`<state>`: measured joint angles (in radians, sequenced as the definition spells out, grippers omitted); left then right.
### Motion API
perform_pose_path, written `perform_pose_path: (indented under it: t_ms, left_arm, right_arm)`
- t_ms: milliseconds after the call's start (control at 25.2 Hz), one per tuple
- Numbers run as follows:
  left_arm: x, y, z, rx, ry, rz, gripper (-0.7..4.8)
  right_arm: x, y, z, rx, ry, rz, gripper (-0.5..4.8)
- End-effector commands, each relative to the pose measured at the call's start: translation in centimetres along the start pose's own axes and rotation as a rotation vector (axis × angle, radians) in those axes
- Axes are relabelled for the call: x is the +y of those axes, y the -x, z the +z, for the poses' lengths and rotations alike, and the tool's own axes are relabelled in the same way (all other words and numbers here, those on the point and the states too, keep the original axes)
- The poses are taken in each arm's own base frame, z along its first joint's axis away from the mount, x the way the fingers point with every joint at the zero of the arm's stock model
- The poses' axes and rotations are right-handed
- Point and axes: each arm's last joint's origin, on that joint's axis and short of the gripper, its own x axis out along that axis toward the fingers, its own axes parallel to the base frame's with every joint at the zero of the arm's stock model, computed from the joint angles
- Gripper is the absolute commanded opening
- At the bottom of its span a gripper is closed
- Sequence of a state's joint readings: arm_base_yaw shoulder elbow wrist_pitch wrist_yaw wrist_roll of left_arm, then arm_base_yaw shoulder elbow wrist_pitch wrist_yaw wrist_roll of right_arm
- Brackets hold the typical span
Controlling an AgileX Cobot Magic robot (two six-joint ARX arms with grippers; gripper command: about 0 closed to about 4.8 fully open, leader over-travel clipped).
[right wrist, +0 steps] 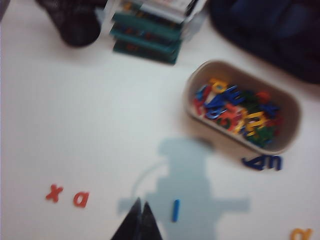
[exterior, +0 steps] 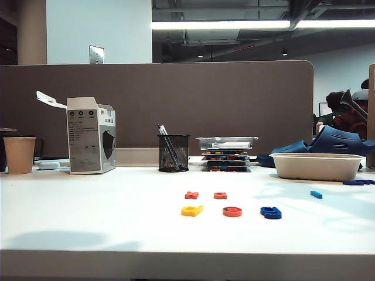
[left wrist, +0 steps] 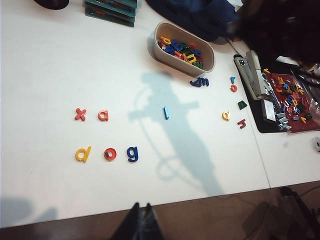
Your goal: Select the appropriate letters from the row of letter magnets placed on the table to arrange into the word "dog".
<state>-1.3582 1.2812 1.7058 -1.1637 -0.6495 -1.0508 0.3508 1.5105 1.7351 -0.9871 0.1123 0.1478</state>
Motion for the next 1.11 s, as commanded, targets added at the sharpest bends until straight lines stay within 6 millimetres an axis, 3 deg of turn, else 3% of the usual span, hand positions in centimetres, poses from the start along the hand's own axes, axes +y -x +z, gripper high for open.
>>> perform_pose_path:
  t_ms: [40,198,317,515,753,990,1109]
  left_arm:
    - [-0.2,0.1,0.2,-0.012,0.014,-0.019,-0.05]
    - [-0.4,0.1,0.3,0.002,0.02,-0.053,-0.06]
    - [-1.3,0.1,0.9,-0.039,-0.18,-0.145,-0.06]
    - [-0.7,-1.4,4.3,-0.165,-0.325,-0.171,-0.06]
    - [5.3,-4.1,10.7,-0.28,-0.442,0.046,-0.06]
    - [12.7,-3.6,15.4,-0.341,-0.389,0.195,-0.06]
    - [17.0,-2.2,16.9,-0.364,-0.308,0.279,-0.06]
  right_arm:
    - [-2.7,3.8,0.3,-0.117,-0.03,-0.048,-0.04]
    - [-6.4,7.9,-0.3,-0.211,-0.079,-0.064,-0.04]
    - [-9.1,11.2,-1.4,-0.277,-0.152,-0.046,-0.04]
    - [-10.3,14.2,-3.5,-0.341,-0.203,-0.103,-0.04]
    - [-9.4,14.1,-7.5,-0.358,-0.196,-0.089,-0.04]
    - [-8.5,13.9,-12.1,-0.44,-0.19,-0.092,-0.04]
    - [-7.9,13.5,-15.0,-0.459,-0.185,-0.093,-0.04]
